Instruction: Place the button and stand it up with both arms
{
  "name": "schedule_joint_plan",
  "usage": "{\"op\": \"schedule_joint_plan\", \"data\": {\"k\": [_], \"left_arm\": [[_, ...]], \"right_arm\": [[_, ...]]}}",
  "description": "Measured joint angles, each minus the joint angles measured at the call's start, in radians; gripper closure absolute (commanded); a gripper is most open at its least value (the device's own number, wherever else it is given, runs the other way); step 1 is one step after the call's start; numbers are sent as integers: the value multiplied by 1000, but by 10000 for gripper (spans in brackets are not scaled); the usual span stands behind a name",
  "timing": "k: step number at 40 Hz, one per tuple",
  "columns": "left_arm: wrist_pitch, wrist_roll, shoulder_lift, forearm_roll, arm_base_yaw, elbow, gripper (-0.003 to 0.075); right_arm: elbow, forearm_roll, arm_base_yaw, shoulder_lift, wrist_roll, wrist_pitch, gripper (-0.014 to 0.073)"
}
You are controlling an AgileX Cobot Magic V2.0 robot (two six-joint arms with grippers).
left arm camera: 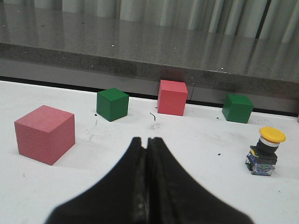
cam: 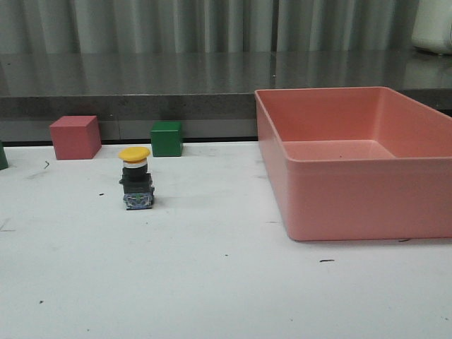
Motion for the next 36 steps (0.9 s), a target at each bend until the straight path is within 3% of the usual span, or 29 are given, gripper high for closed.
{"op": "schedule_joint_plan", "data": {"k": [19,25,32,36], "left_arm": [[0,0,0,0,0,0,740],[0,0,0,0,0,0,740],[0,0,0,0,0,0,740],[0,0,0,0,0,0,740]], "right_arm": [[5,-22,0,0,0,-6,662],[128,-28,-38,-10,-33,-167,662],[370,103,-130,-157,-197,-418,662],[433,166,-139,-241,-236,-420,662]]}}
